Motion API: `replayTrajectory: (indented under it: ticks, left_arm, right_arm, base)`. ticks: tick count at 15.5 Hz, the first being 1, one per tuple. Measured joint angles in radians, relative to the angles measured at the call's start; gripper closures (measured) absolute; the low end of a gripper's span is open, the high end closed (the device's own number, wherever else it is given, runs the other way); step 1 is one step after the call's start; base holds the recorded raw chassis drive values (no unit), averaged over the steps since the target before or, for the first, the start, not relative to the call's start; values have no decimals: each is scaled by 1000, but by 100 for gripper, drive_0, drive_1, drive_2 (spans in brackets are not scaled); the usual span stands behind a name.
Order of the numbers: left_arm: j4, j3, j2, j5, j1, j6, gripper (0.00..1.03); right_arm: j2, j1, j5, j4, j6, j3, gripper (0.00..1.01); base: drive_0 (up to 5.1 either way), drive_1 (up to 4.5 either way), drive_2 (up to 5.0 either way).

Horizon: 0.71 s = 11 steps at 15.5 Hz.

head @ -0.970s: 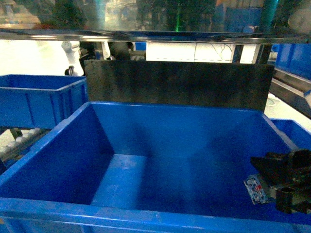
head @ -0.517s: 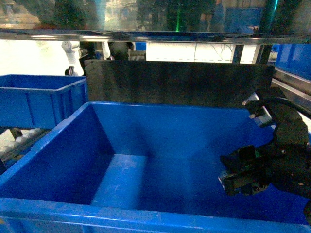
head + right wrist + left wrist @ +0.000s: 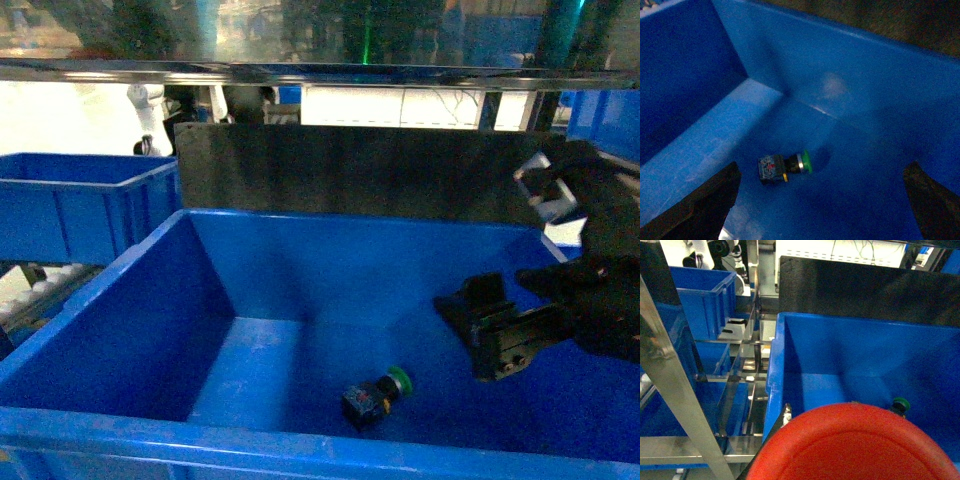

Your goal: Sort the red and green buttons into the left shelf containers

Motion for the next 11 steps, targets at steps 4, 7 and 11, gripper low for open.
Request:
replayTrajectory:
  ticks: [4,7,11]
  left_arm:
    - [0,0,0,0,0,0,78]
    - [0,0,0,0,0,0,78]
    - [0,0,0,0,0,0,78]
  right_arm:
    - [-169,-55,-32,42,-41,-158,3]
    - [-299,-54,-15,81,-48,-266,3]
    - [-909,-229,-18,-215,53,-430,3]
  base:
    - [0,0,0]
    - [0,0,0]
    - [0,0,0]
